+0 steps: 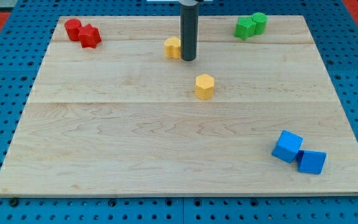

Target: Move the yellow heart to the top right of the red blocks

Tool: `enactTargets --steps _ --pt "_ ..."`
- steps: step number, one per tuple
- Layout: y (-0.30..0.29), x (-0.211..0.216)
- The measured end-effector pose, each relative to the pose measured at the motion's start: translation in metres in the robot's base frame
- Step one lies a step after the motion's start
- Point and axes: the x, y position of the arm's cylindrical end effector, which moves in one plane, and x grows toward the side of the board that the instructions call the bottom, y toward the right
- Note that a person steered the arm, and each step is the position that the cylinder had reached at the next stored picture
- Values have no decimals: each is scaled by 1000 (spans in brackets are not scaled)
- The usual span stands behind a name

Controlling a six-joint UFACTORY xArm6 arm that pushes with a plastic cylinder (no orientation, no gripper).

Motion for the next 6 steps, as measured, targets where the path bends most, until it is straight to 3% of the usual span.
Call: enactTargets --steps 2,3,4,6 --pt "-16 -71" --pt "-12 -78" --pt "-24 -53" --pt "-50 -88"
